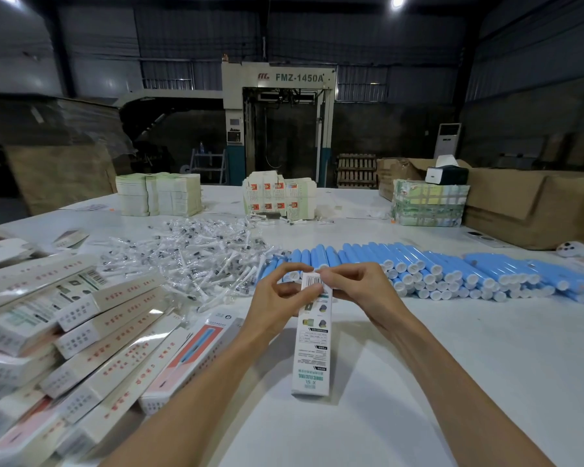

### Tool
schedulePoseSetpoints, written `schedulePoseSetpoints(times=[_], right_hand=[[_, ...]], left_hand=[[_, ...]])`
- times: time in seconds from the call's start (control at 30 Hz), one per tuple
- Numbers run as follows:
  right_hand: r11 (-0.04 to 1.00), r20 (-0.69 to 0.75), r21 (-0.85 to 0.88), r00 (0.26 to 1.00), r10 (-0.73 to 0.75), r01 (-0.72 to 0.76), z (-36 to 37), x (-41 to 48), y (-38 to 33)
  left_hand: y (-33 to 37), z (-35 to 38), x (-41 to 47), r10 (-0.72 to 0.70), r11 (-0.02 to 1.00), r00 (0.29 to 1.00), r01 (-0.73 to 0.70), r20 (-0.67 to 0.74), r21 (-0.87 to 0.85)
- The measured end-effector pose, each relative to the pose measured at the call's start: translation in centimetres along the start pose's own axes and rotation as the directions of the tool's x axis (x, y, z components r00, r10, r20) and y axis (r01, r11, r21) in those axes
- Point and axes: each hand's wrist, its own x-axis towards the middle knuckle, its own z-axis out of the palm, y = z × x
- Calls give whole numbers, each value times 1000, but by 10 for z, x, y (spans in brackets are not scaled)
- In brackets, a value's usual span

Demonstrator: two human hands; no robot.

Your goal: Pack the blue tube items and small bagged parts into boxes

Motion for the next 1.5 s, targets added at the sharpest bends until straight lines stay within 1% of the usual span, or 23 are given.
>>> schedulePoseSetpoints(times=[0.1,0.3,0.53,0.6,0.63,0.7,0.77,0.83,0.87,0.93,0.97,1.03,1.1,1.17,1.23,1.3,1.33,1.4,1.43,1.5], right_hand=[[997,-28,-64,999,-33,32,2,0,0],[999,-45,-39,998,-34,32,1,2,2],[988,-114,-120,988,-107,93,9,4,9],[992,-139,-99,985,-97,84,12,3,11],[997,-150,-53,987,-65,58,14,3,12],[995,-133,80,989,63,-53,17,0,13],[969,-67,144,975,211,-200,20,-4,15],[926,40,190,945,324,-326,21,-12,18],[900,106,236,930,352,-367,20,-16,20],[881,202,280,920,335,-382,16,-26,22],[889,213,272,924,318,-368,14,-32,21],[919,180,205,936,304,-338,8,-43,15],[957,91,52,955,282,-287,-4,-54,8],[955,-44,-159,969,245,-249,-29,-68,1],[887,-219,-381,958,186,-259,-66,-83,-3],[769,-391,-541,912,127,-339,-113,-100,-2],[685,-459,-612,883,99,-395,-138,-110,-1],[432,-554,-736,831,56,-520,-187,-132,2],[305,-595,-757,803,42,-577,-209,-143,4],[104,-666,-740,746,19,-664,-247,-167,8]], left_hand=[[0,1,-1,12,1000,1000,-12,-16,-3],[-1,3,0,-7,1000,999,7,-36,-4],[-6,2,1,-4,1000,999,3,-47,-30],[-7,4,2,-18,999,999,16,-51,-29],[-8,5,3,-32,999,998,30,-59,-34],[-9,8,5,-57,997,994,52,-96,-53],[-10,9,6,-70,993,989,56,-133,-103],[-9,11,7,-91,982,984,64,-152,-176],[-7,11,6,-101,976,983,68,-155,-205],[-6,14,5,-101,970,985,66,-141,-234],[-6,16,4,-80,974,989,51,-127,-220],[-7,21,1,-9,990,995,-4,-100,-138],[-9,25,0,58,998,996,-60,-65,-25],[-11,24,-2,88,991,996,-89,11,102],[-15,20,-5,120,952,985,-150,125,267],[-19,21,-8,170,861,961,-252,217,442],[-20,22,-9,190,814,950,-294,248,502],[-21,25,-12,206,745,933,-344,294,571],[-22,26,-13,205,721,927,-361,315,592],[-24,26,-13,201,676,911,-395,359,622]])
